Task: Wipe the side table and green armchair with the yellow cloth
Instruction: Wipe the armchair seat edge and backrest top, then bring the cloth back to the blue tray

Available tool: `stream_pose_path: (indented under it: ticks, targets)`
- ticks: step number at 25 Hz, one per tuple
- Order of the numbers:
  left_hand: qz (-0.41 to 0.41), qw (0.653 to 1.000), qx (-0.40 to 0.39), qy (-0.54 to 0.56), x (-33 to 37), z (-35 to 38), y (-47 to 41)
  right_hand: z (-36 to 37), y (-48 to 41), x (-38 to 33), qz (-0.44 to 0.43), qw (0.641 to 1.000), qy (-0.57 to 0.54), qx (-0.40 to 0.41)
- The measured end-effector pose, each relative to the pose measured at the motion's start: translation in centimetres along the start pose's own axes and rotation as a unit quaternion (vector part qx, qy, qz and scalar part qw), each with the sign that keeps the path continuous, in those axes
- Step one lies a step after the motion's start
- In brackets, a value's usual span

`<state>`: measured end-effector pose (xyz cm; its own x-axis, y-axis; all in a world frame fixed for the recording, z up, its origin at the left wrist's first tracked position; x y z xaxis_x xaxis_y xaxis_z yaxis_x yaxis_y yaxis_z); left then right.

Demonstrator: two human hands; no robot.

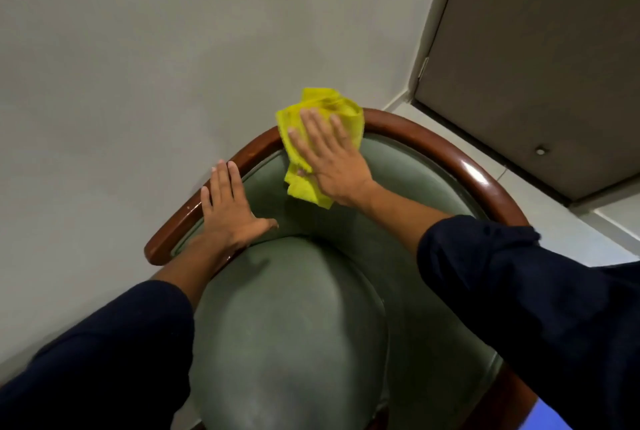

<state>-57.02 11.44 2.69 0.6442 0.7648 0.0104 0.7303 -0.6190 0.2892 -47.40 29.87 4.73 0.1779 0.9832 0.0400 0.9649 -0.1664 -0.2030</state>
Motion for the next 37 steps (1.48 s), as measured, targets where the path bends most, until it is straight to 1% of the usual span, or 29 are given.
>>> stream_pose_path:
  ticks: [2, 3, 4, 6, 8, 9, 11, 12, 14, 15, 16, 17, 19, 20, 21, 22, 23, 24, 25, 26, 28, 29, 30, 31, 32, 33, 34, 35, 37]
  targets:
    - [0.015, 1.000, -0.008, -0.006, -0.3, 0.1, -0.2, 2.0, 2.2, -1.5, -0.097, 0.994, 0.026, -0.043]
    - [0.021, 1.000, -0.003, -0.009, -0.4, 0.2, -0.1, 2.6, 3.9, -1.3, -0.117, 0.990, 0.047, -0.067]
    - [0.023, 1.000, 0.002, -0.010, -0.4, 0.2, 0.1, 2.6, 5.6, -0.6, -0.113, 0.988, 0.071, -0.072]
    - [0.029, 0.999, 0.000, -0.015, -0.4, -0.2, 0.2, 0.9, 8.5, 1.4, -0.038, 0.992, 0.114, -0.046]
    - [0.038, 0.999, -0.027, -0.019, -0.4, -0.9, 0.3, -1.8, 10.9, 3.2, 0.079, 0.989, 0.123, -0.033]
    - [0.037, 0.998, -0.053, -0.021, -0.5, -1.5, 0.5, -3.0, 12.4, 3.7, 0.126, 0.985, 0.114, -0.042]
    - [0.044, 0.993, -0.099, -0.057, -0.7, -2.0, 2.1, -5.1, 16.3, 3.4, 0.182, 0.976, 0.103, -0.069]
    - [0.056, 0.989, -0.108, -0.089, -0.4, -1.8, 3.5, -5.9, 18.5, 2.8, 0.206, 0.968, 0.110, -0.091]
    - [0.094, 0.984, -0.089, -0.124, 1.0, -0.8, 8.0, -7.5, 22.6, 1.0, 0.256, 0.944, 0.141, -0.156]
    - [0.110, 0.985, -0.081, -0.107, 1.9, 0.1, 10.5, -8.1, 24.2, -0.2, 0.284, 0.928, 0.153, -0.186]
    - [0.126, 0.985, -0.099, -0.064, 2.6, 0.9, 13.4, -8.9, 25.5, -1.8, 0.308, 0.914, 0.151, -0.218]
    - [0.134, 0.980, -0.145, 0.003, 3.4, 1.6, 16.3, -9.4, 26.4, -3.4, 0.336, 0.899, 0.125, -0.253]
    - [0.127, 0.941, -0.279, 0.146, 4.7, 3.2, 22.6, -10.5, 28.2, -6.7, 0.400, 0.876, 0.017, -0.267]
    - [0.122, 0.913, -0.331, 0.206, 4.4, 2.9, 27.2, -12.2, 29.9, -9.5, 0.443, 0.862, -0.073, -0.236]
    - [0.110, 0.890, -0.362, 0.254, 3.7, 1.9, 31.5, -14.1, 31.4, -12.4, 0.487, 0.831, -0.183, -0.197]
    - [0.091, 0.870, -0.385, 0.295, 4.2, 1.8, 32.7, -13.9, 31.9, -13.4, 0.525, 0.778, -0.298, -0.177]
    - [0.076, 0.860, -0.391, 0.318, 4.3, 1.3, 33.9, -14.0, 32.4, -14.8, 0.545, 0.719, -0.405, -0.149]
    - [0.067, 0.854, -0.391, 0.337, 4.8, 0.5, 33.5, -13.7, 32.1, -15.4, 0.554, 0.668, -0.483, -0.114]
    - [0.067, 0.854, -0.379, 0.350, 5.3, -0.4, 33.2, -13.7, 31.7, -16.3, 0.553, 0.631, -0.539, -0.075]
    - [0.070, 0.855, -0.358, 0.370, 5.8, -1.5, 32.7, -14.0, 31.2, -17.1, 0.544, 0.606, -0.579, -0.038]
    - [0.102, 0.865, -0.304, 0.386, 6.6, -3.5, 33.0, -14.6, 30.6, -18.6, 0.517, 0.580, -0.630, 0.021]
    - [0.120, 0.878, -0.273, 0.374, 6.9, -4.5, 33.8, -15.3, 31.0, -19.5, 0.507, 0.566, -0.648, 0.049]
    - [0.135, 0.899, -0.228, 0.349, 7.3, -5.4, 34.3, -15.5, 31.5, -20.0, 0.502, 0.536, -0.675, 0.077]
    - [0.143, 0.922, -0.168, 0.317, 7.8, -6.3, 34.6, -15.7, 32.3, -20.1, 0.498, 0.487, -0.711, 0.099]
    - [0.150, 0.934, -0.110, 0.304, 8.4, -7.2, 34.9, -16.0, 33.3, -19.8, 0.493, 0.425, -0.750, 0.117]
    - [0.154, 0.933, -0.078, 0.317, 9.0, -7.9, 35.1, -16.2, 34.5, -19.2, 0.499, 0.361, -0.778, 0.129]
    - [0.161, 0.918, -0.071, 0.356, 9.6, -8.4, 35.1, -16.2, 35.7, -18.4, 0.508, 0.320, -0.787, 0.141]
    - [0.173, 0.893, -0.088, 0.406, 10.7, -9.0, 35.5, -16.3, 37.4, -17.3, 0.517, 0.292, -0.788, 0.161]
    - [0.180, 0.832, -0.160, 0.499, 13.8, -9.7, 36.5, -16.9, 41.4, -15.0, 0.526, 0.257, -0.781, 0.218]
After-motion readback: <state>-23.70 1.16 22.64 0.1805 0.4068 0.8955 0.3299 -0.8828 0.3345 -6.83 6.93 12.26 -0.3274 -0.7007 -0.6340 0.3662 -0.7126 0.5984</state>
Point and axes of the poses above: each hand's wrist, its own y-axis away from the middle knuckle, its own z-axis out of the palm, x = y × z, the point moved 4 cm from there along -y, towards the middle knuckle, and after that the axes turned 8 degrees about -y, right-handed, at the moved point
